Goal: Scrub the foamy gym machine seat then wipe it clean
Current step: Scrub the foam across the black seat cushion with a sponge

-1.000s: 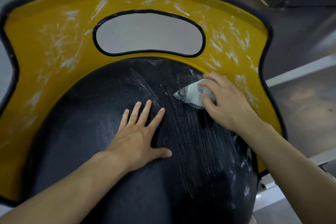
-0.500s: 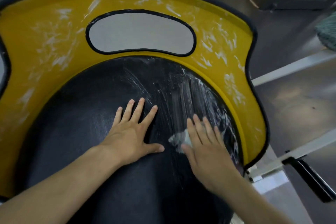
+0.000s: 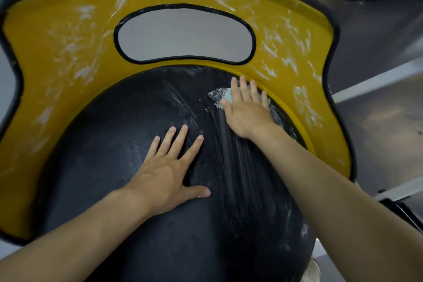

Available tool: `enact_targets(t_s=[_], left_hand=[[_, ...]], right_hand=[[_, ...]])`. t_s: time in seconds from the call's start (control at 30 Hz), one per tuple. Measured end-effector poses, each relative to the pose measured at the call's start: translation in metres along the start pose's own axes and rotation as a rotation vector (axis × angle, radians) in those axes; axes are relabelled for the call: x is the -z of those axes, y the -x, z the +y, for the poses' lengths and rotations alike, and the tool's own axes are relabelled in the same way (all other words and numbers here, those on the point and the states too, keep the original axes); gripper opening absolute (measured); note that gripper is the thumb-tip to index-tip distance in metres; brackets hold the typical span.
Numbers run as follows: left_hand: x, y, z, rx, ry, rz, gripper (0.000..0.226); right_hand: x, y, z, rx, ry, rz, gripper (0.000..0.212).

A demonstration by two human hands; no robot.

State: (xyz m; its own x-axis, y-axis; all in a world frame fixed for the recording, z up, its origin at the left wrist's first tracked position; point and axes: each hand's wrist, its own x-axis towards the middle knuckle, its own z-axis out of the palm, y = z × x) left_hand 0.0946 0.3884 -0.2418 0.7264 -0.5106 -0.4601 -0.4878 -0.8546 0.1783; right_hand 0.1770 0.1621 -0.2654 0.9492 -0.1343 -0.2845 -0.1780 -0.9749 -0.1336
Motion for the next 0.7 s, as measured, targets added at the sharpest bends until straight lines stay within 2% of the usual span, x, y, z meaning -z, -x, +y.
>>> enact_targets(t_s=[0.1, 0.27, 0.4, 0.47, 0.57, 0.7], left_hand=[[0.001, -0.001, 0.0, -0.004, -0.003, -0.012, 0.111], [0.0, 0.002, -0.002, -0.01, 0.019, 0.001, 0.11], [0.0, 0.005, -0.001, -0.003, 0.034, 0.006, 0.109], [-0.001, 0.005, 0.0, -0.001, 0.034, 0.009, 0.109], [-0.002, 0.005, -0.001, -0.001, 0.041, 0.011, 0.109], [-0.003, 0.004, -0.003, -0.005, 0.043, 0.027, 0.11]], right_hand=[[-0.009, 0.051, 0.009, 0.054, 0.012, 0.012, 0.065], [-0.046, 0.189, 0.027, 0.117, 0.075, -0.037, 0.065], [-0.069, 0.251, 0.022, 0.034, 0.076, -0.096, 0.069], [-0.067, 0.24, 0.018, 0.059, 0.078, -0.07, 0.069], [-0.048, 0.177, 0.013, 0.104, 0.076, -0.015, 0.066], [-0.017, 0.059, 0.002, 0.013, 0.011, 0.008, 0.064]])
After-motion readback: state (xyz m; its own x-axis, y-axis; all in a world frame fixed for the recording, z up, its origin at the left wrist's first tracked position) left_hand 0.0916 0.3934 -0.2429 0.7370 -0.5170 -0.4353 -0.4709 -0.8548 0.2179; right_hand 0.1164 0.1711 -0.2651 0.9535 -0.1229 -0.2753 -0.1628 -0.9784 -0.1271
